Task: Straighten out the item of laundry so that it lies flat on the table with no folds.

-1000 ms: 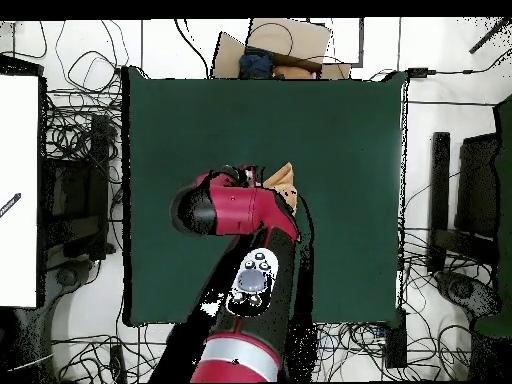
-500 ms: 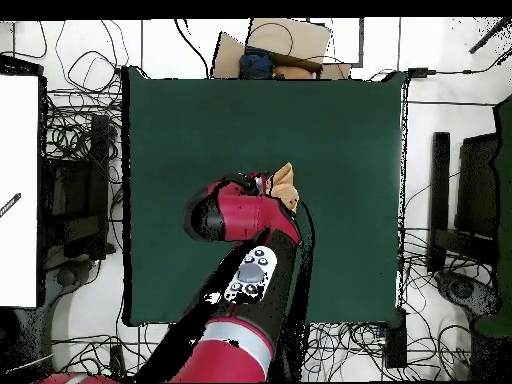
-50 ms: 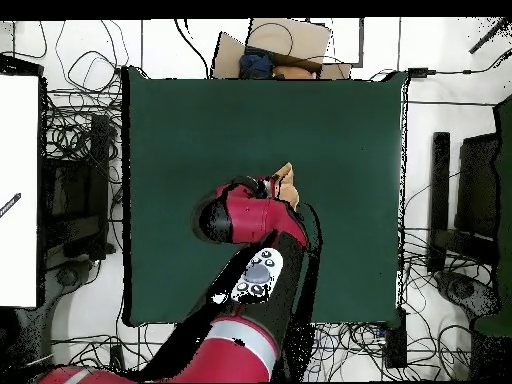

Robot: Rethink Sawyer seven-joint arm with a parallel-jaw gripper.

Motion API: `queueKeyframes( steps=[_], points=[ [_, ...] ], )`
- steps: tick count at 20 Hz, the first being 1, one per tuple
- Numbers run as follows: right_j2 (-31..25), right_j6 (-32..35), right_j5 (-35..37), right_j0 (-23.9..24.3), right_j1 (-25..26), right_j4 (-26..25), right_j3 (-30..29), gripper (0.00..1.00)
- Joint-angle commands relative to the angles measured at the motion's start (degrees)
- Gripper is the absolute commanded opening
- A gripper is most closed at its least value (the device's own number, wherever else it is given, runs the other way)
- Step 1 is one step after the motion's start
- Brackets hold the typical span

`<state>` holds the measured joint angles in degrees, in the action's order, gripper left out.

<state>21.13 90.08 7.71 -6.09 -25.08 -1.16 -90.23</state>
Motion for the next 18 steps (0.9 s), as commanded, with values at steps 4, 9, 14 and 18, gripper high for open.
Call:
queueKeyframes(
  steps=[4, 9, 14, 18],
  points=[
    [-3.4, 6.6, -3.6, 3.7, 1.9, -4.6, -2.1, 1.0],
    [-5.5, 6.6, -5.0, 5.6, 3.3, -5.7, -1.4, 1.0],
    [-7.6, 6.5, -6.2, 7.3, 4.8, -6.2, -0.4, 1.0],
    [-10.4, 7.2, -7.0, 9.1, 5.1, -6.1, -0.7, 1.0]
  ],
)
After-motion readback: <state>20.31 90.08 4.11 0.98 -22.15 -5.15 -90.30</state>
